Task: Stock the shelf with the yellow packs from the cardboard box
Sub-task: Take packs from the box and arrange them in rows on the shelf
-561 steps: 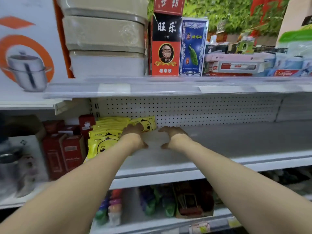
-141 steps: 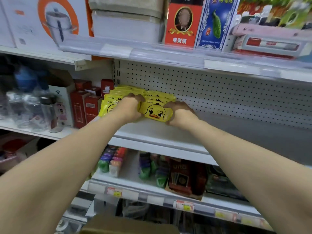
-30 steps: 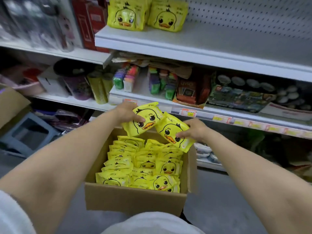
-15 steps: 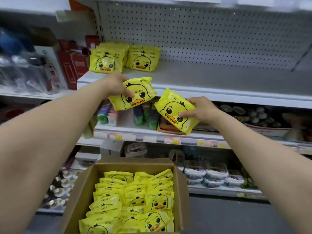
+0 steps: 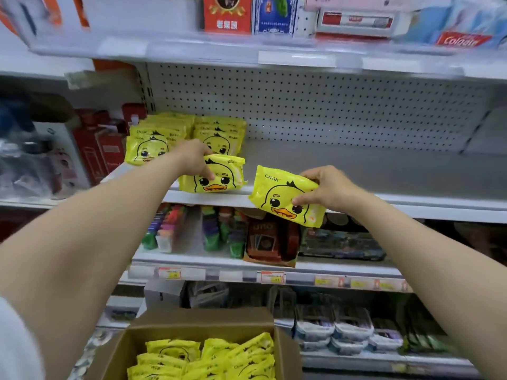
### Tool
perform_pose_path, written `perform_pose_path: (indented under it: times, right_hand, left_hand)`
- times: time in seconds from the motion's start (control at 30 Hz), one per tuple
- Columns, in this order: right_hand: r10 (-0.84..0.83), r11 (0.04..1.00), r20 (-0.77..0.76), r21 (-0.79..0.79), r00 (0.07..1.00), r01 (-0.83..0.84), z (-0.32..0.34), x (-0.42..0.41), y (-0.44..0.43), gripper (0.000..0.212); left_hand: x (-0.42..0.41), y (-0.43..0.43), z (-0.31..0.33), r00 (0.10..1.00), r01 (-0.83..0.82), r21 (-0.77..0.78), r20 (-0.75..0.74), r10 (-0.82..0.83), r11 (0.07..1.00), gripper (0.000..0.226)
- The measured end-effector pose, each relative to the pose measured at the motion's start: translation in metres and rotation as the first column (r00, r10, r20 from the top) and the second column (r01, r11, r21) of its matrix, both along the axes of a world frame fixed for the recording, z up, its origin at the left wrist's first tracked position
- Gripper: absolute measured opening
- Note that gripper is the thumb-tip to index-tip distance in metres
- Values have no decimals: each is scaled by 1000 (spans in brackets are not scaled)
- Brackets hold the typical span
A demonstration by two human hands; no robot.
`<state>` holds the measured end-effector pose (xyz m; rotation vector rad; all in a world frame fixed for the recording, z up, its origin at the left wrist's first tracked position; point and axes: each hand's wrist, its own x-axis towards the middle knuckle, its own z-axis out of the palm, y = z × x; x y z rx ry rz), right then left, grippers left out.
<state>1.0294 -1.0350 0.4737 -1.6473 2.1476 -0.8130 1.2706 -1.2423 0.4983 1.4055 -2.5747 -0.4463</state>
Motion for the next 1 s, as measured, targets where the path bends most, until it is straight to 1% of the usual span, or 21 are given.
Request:
perform_pose_path:
  times: [0.1, 0.17, 0.3, 0.37, 0.47, 0.57, 0.7, 0.8, 0.93, 1.0]
  right_hand:
    - [27, 1000, -30, 14, 999, -27, 6, -5, -13, 28]
    - [36, 999, -30, 17, 999, -36, 9, -7, -23, 29]
    - [67, 998, -41, 15, 997, -67, 11, -12, -51, 30]
    - [90, 996, -37, 17, 995, -89, 12, -15, -64, 27]
    - [100, 995, -42, 36, 994, -98, 10, -18, -84, 24]
    - [112, 993, -55, 39, 992, -110, 7, -20, -104, 37]
    - [153, 988, -24, 41, 988, -152, 7, -17, -127, 40]
    - [185, 981, -29, 57, 982, -183, 9, -13, -144, 44]
    - [217, 973, 25, 68, 976, -219, 7, -8, -166, 39]
    - [234, 970, 36, 66, 972, -236, 4, -4, -176, 37]
  left_hand:
    - [-13, -16, -2, 997, 7, 3, 71, -7, 1000, 85]
    - [-21, -26, -2, 993, 28, -8, 117, -27, 1000, 83]
    - [-37, -52, -2, 986, 54, 4, 155, -54, 999, 81]
    - [-42, -63, -2, 984, 66, -9, 169, -63, 998, 80]
    - [-47, -75, -4, 984, 89, -24, 155, -84, 996, 73]
    - [-49, -90, -10, 991, 76, -31, 116, -72, 997, 72]
    - [-51, -111, -12, 993, 72, -83, 100, -64, 994, 75]
    - [-53, -126, -13, 994, 83, -151, 87, -70, 985, 69]
    - [-60, -145, -19, 994, 94, -239, 83, -76, 967, 66]
    - [-63, -152, -21, 994, 99, -253, 77, -82, 963, 68]
